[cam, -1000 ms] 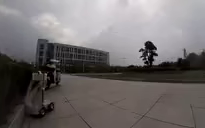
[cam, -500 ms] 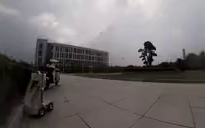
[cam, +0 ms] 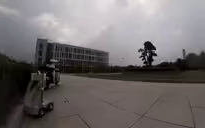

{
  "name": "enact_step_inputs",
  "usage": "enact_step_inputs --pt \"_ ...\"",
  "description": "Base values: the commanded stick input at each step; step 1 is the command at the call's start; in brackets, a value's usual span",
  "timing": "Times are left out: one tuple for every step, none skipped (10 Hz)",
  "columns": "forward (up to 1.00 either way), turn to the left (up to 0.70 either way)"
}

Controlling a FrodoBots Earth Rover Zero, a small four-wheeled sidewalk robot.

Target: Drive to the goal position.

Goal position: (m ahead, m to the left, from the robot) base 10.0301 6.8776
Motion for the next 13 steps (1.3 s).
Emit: enact_step_inputs --pt "0.70 0.00" --pt "0.70 0.00" --pt "0.70 0.00" --pt "0.70 0.00" --pt "0.70 0.00" --pt "0.70 0.00" --pt "0.70 0.00" --pt "0.70 0.00" --pt "0.70 0.00" --pt "0.70 0.00" --pt "0.70 0.00" --pt "0.70 0.00" --pt "0.70 0.00"
